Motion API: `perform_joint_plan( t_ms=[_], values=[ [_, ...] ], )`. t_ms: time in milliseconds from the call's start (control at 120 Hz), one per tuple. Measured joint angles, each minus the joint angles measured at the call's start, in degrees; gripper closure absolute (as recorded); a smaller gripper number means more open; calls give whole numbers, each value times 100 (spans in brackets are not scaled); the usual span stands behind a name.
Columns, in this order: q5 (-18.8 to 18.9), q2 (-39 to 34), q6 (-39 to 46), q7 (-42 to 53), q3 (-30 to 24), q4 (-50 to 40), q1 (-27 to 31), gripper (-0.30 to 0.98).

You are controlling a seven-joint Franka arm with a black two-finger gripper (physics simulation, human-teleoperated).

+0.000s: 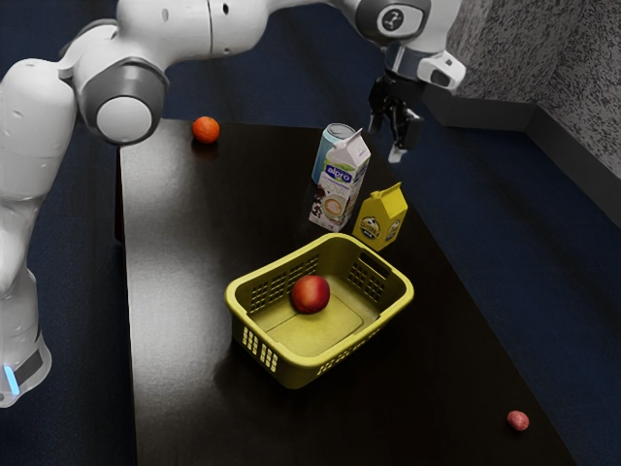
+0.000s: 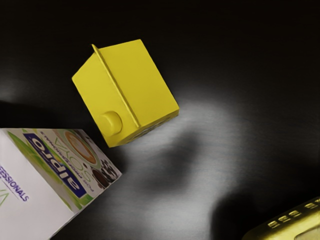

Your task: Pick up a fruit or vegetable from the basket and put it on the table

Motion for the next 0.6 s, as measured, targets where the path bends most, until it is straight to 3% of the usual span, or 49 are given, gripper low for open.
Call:
perform_joint_plan(
  t_ms=[250,467,600],
  values=[
    [-155,76,27,198,8,37,6,0],
    [-211,421,139,1599,-349,444,1,0],
    [-144,417,183,2662,-855,529,-6,0]
  ],
)
